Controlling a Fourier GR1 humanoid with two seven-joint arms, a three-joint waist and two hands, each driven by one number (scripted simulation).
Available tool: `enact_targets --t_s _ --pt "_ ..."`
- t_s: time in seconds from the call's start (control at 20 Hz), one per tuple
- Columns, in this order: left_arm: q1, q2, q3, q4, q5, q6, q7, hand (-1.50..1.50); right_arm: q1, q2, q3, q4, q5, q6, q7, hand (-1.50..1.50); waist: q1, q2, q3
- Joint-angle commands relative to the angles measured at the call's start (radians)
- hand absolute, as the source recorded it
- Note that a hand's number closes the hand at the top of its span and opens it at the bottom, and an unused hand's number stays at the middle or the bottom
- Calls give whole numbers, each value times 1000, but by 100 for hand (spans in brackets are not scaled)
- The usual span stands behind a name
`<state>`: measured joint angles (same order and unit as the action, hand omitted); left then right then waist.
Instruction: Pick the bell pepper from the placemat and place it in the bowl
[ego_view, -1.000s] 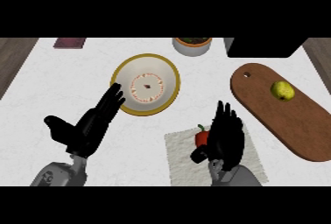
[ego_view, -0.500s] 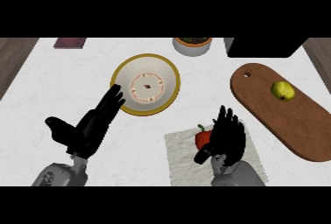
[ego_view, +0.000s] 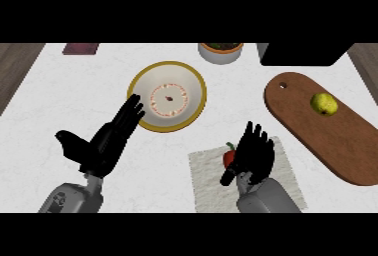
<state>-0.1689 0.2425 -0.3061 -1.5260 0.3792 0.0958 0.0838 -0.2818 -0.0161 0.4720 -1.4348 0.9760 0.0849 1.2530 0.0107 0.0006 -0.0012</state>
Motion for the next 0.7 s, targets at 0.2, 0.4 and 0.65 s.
enact_targets --t_s 0.2,0.4,0.65 --pt "25 -12 0 -25 -13 -8 -7 0 -30 15 -18 42 8 -17 222 -150 -4 -2 1" --pt "2 14 35 -15 7 -30 29 0 -7 15 42 96 13 -95 234 -150 1 -1 1" --pt "-14 8 39 -40 -7 -12 67 0 -21 15 33 89 17 -96 234 -150 -4 -3 1"
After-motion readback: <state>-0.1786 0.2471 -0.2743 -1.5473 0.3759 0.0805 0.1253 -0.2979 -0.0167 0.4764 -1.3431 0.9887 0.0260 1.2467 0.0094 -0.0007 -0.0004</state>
